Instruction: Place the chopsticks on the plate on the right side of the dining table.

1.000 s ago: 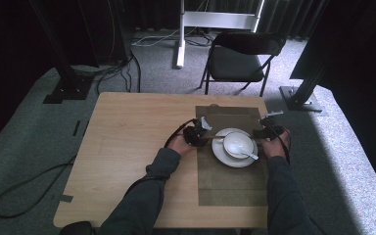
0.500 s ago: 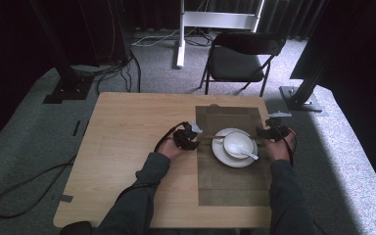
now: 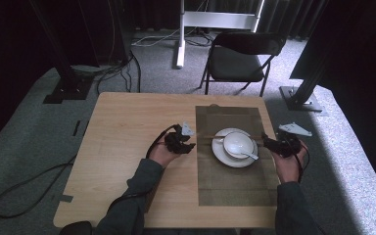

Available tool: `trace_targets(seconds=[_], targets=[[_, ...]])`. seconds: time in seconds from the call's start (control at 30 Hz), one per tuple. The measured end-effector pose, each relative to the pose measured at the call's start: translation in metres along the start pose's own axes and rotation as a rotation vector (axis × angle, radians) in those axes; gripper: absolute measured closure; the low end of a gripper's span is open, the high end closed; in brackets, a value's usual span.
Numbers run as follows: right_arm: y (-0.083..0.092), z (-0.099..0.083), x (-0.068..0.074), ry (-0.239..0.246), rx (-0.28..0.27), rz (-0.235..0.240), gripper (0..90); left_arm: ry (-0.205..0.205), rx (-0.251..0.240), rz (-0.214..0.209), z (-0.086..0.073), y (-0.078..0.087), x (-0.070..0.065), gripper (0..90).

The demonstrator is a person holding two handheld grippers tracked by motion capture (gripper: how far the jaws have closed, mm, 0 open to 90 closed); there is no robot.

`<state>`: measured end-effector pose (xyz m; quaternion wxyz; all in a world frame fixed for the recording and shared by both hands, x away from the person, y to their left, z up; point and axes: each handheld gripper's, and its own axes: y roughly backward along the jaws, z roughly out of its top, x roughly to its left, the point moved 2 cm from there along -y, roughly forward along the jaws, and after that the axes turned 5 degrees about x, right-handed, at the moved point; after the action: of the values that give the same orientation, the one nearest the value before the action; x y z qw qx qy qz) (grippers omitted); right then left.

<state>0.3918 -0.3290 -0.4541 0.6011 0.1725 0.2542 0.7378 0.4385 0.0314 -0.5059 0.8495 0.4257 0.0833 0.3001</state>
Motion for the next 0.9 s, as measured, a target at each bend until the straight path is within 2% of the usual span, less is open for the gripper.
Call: trace_targets(seconds=[0.1, 0.17, 0.2, 0.37, 0.43, 0.63, 0.73, 0.9], targets=[[0.017, -0.008, 0.008, 0.002, -0.028, 0.019, 33.8, 0.01, -0.007, 0.0, -0.006, 0.005, 0.0, 60.1], [0.023, -0.01, 0.011, 0.002, -0.038, 0.029, 33.7, 0.015, -0.007, -0.006, -0.01, 0.007, 0.0, 60.0], [0.032, -0.014, 0.02, 0.013, -0.054, 0.049, 33.6, 0.015, -0.005, -0.004, -0.012, 0.007, 0.0, 59.2], [0.046, -0.023, 0.047, 0.07, -0.07, 0.102, 33.0, 0.016, -0.002, -0.003, -0.02, 0.011, -0.001, 58.7], [0.047, -0.027, 0.055, 0.084, -0.068, 0.109, 32.9, 0.018, -0.003, -0.005, -0.023, 0.012, -0.001, 58.2], [0.052, -0.038, 0.081, 0.116, -0.074, 0.18, 32.8, 0.022, -0.002, -0.005, -0.031, 0.021, 0.0, 57.5], [0.052, -0.041, 0.091, 0.134, -0.07, 0.198, 32.7, 0.028, -0.005, -0.003, -0.034, 0.025, 0.001, 57.1], [0.04, -0.057, 0.131, 0.224, -0.018, 0.329, 30.6, 0.049, -0.011, -0.001, -0.038, 0.027, 0.002, 56.2]])
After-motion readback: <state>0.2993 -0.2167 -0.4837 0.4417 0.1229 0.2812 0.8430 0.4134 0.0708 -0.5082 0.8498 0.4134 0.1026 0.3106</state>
